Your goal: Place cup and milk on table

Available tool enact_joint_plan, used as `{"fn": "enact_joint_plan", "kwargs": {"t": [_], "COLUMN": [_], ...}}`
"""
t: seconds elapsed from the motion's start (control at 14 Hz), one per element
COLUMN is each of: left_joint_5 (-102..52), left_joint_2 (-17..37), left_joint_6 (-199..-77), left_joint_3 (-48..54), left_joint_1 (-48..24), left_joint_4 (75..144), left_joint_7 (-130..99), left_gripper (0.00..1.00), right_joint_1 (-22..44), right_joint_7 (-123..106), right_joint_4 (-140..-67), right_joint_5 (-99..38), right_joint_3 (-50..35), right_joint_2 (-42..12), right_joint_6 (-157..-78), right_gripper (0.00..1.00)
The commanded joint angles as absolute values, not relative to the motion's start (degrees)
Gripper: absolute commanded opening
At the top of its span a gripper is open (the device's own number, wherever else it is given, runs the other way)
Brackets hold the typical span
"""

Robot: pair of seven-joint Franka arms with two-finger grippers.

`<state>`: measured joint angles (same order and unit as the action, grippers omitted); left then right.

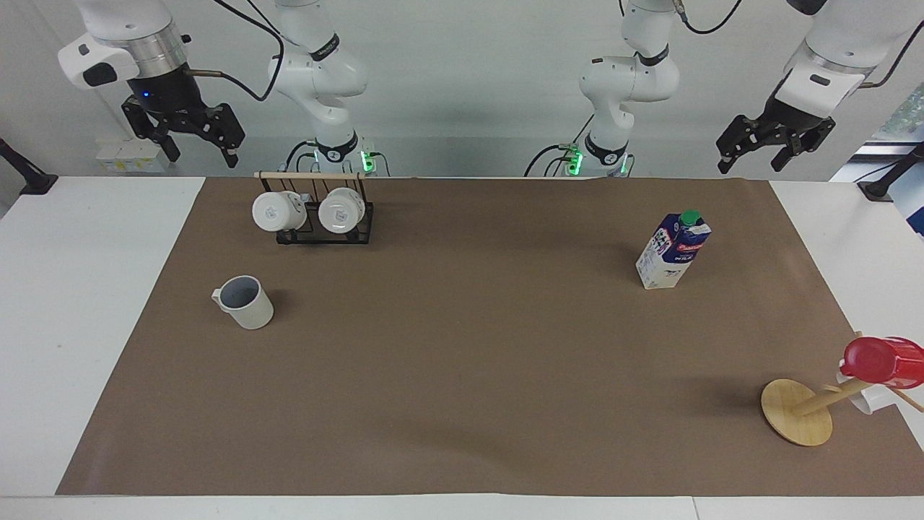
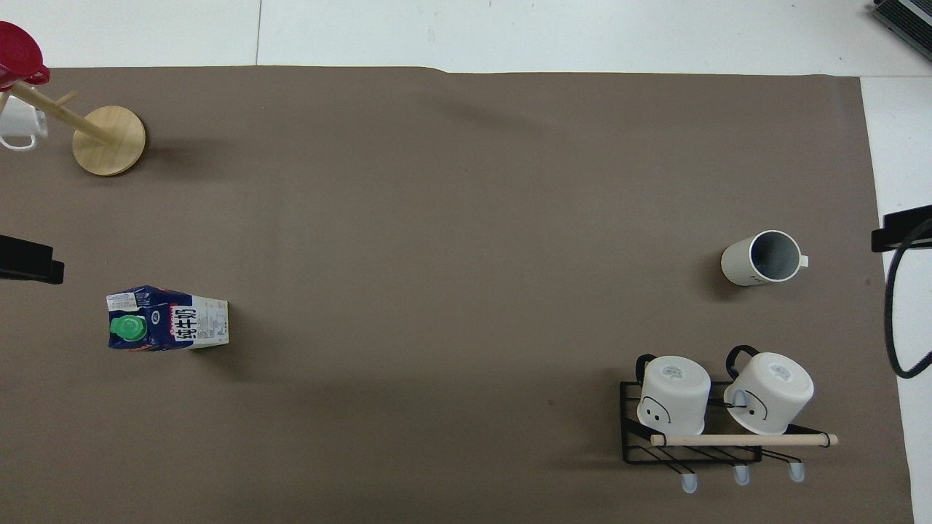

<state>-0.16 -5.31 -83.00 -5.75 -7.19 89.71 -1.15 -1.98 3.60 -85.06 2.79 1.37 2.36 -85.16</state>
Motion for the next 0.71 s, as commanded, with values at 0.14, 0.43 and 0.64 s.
{"fn": "enact_joint_plan", "kwargs": {"t": [0.14, 0.43, 0.64], "left_joint_5": [-3.0, -2.8, -2.8], "left_joint_2": [-7.1, -7.2, -7.1], "left_joint_6": [-84.5, -85.6, -85.6], "left_joint_3": [-5.5, -5.4, -5.4], "left_joint_1": [-7.9, -8.0, -8.3], "left_joint_4": [91.8, 92.2, 92.0], "left_joint_7": [-1.6, -0.7, -1.1], "left_gripper": [1.00, 1.00, 1.00], "right_joint_1": [-2.5, -2.4, -2.5], "right_joint_7": [5.4, 7.7, 8.4], "right_joint_4": [-87.3, -88.8, -92.7], "right_joint_5": [2.3, 2.5, 2.9], "right_joint_3": [1.2, 1.1, 1.1], "right_joint_2": [3.8, 3.4, 3.4], "right_joint_6": [-88.1, -90.3, -94.6], "right_gripper": [1.00, 1.00, 1.00]}}
